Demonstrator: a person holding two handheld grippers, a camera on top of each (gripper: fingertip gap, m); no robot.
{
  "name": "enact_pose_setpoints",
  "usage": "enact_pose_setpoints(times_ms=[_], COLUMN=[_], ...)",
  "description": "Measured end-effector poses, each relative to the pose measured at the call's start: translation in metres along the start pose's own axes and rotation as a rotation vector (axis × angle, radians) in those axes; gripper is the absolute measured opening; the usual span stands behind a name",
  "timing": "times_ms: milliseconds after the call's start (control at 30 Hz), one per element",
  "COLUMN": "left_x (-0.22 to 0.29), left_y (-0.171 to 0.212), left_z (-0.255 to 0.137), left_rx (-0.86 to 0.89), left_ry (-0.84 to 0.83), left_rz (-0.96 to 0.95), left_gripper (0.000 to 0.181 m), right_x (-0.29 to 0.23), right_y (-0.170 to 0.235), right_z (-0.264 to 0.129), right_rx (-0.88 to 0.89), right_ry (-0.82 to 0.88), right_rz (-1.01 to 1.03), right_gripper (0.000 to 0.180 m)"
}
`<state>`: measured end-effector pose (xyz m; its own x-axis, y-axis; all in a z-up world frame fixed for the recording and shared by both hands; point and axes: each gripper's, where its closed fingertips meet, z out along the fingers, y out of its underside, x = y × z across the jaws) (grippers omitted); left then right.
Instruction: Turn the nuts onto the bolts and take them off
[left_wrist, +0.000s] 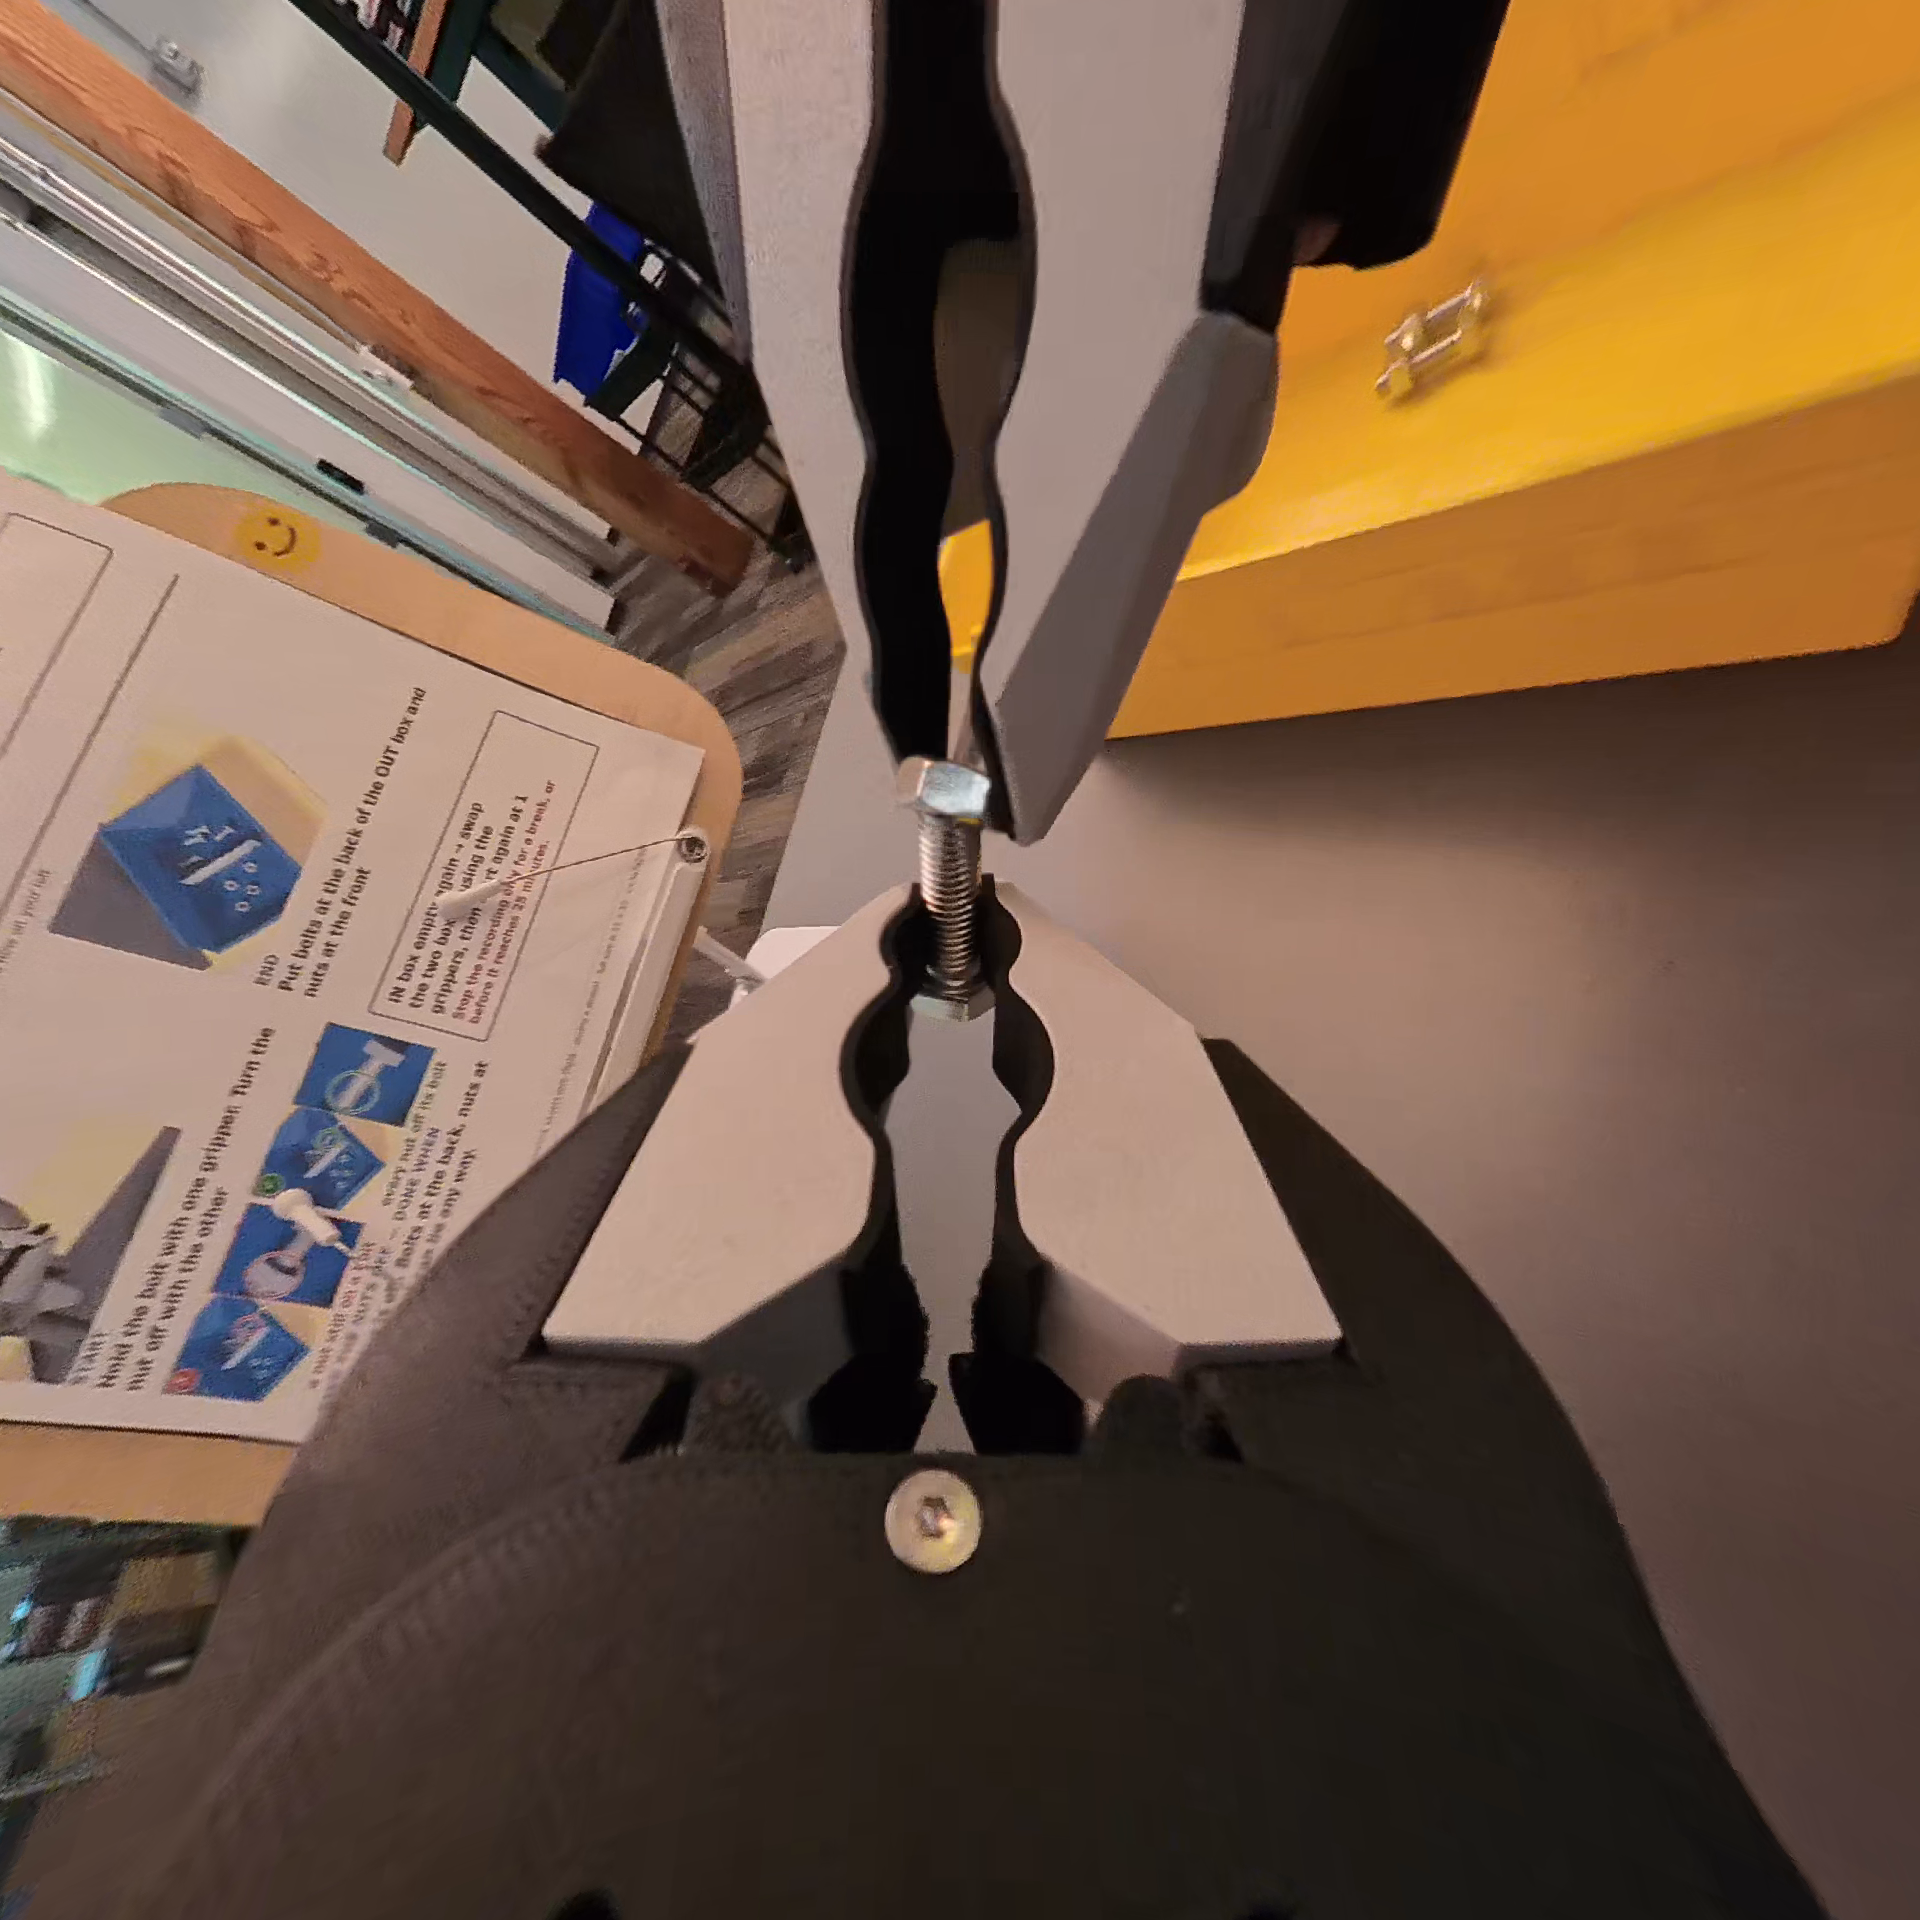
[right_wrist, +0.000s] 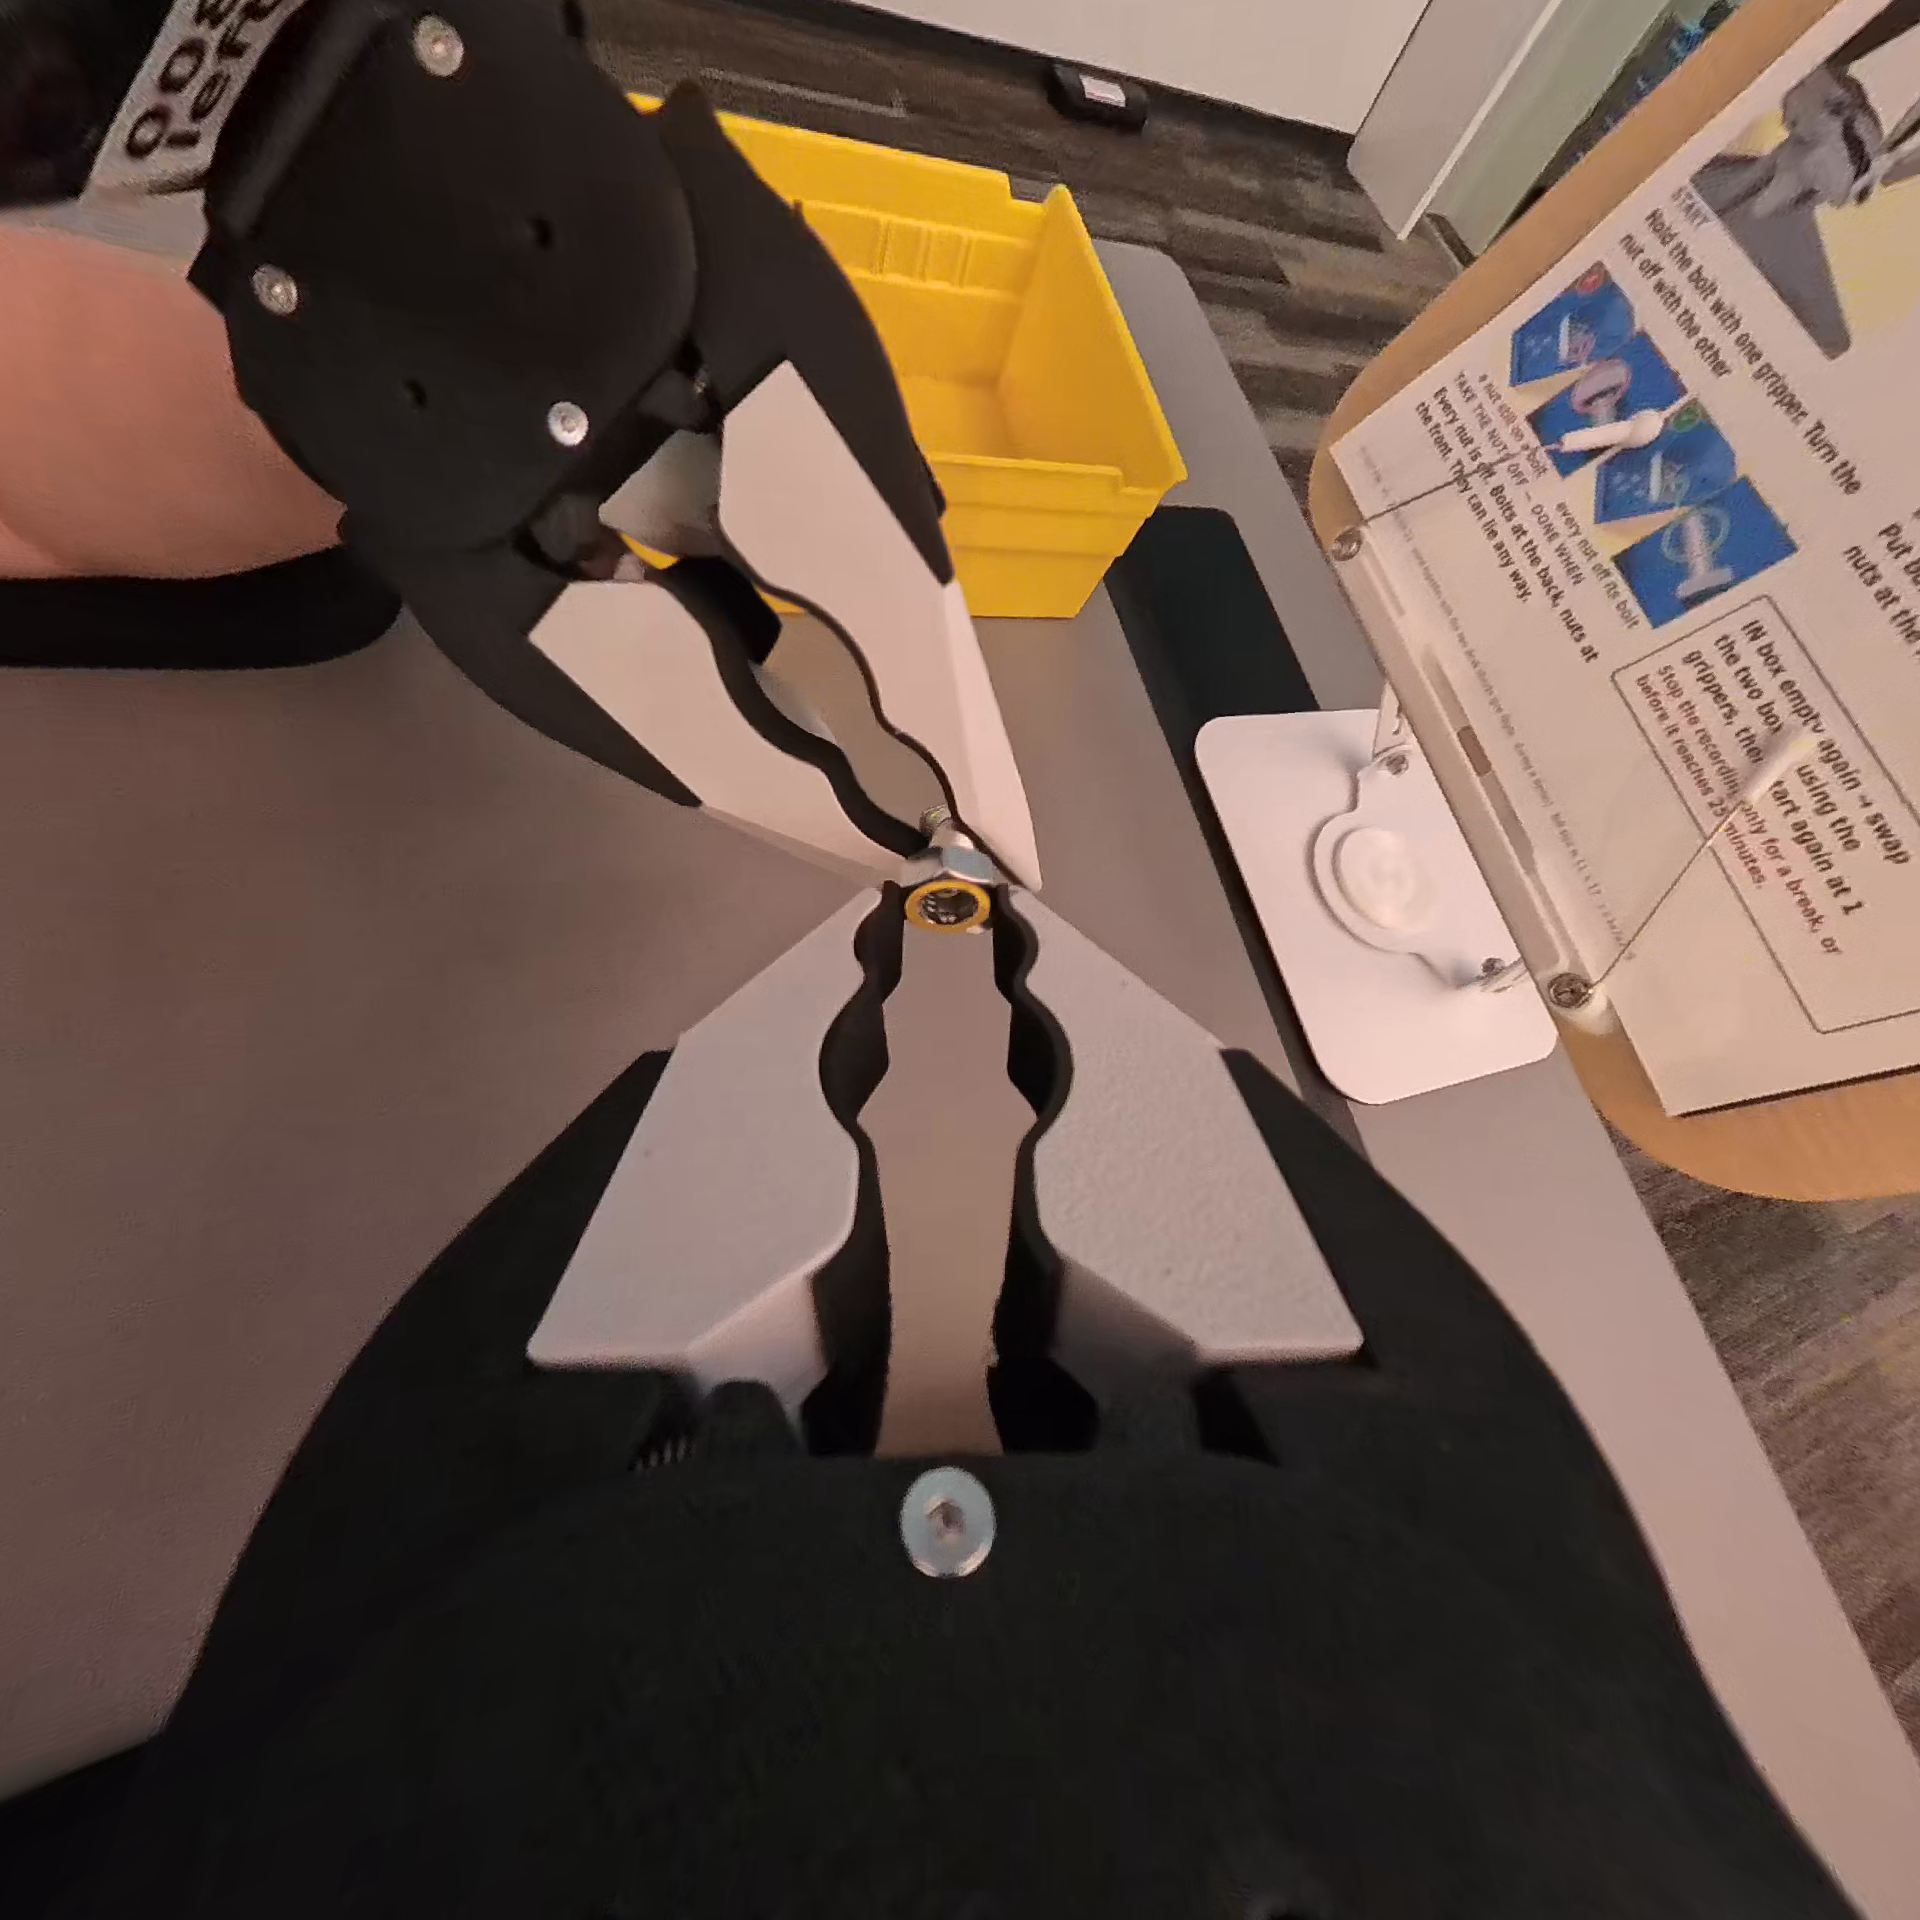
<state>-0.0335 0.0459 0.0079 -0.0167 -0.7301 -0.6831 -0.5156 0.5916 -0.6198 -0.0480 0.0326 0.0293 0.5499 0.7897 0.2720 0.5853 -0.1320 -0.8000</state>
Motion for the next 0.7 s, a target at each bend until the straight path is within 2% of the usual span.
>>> enact_pose_setpoints(times_ms=[200,333,567,700], left_x=[0.008,0.013,0.045,0.061], left_y=[-0.006,-0.004,0.011,0.017], left_z=[0.0,0.001,0.007,0.004], left_rx=[0.05,0.019,-0.105,-0.135], left_ry=[0.081,0.094,0.262,0.364], left_rz=[-0.092,-0.053,-0.019,-0.008], left_gripper=[0.007,0.007,0.007,0.007], right_x=[-0.003,-0.007,-0.022,-0.033], right_y=[0.001,0.007,0.036,0.043], right_z=[-0.005,-0.003,0.006,0.01], right_rx=[-0.016,-0.073,-0.283,-0.328], right_ry=[0.004,0.015,0.026,0.007], right_rz=[-0.046,-0.092,-0.324,-0.438], right_gripper=[0.016,0.016,0.016,0.016])
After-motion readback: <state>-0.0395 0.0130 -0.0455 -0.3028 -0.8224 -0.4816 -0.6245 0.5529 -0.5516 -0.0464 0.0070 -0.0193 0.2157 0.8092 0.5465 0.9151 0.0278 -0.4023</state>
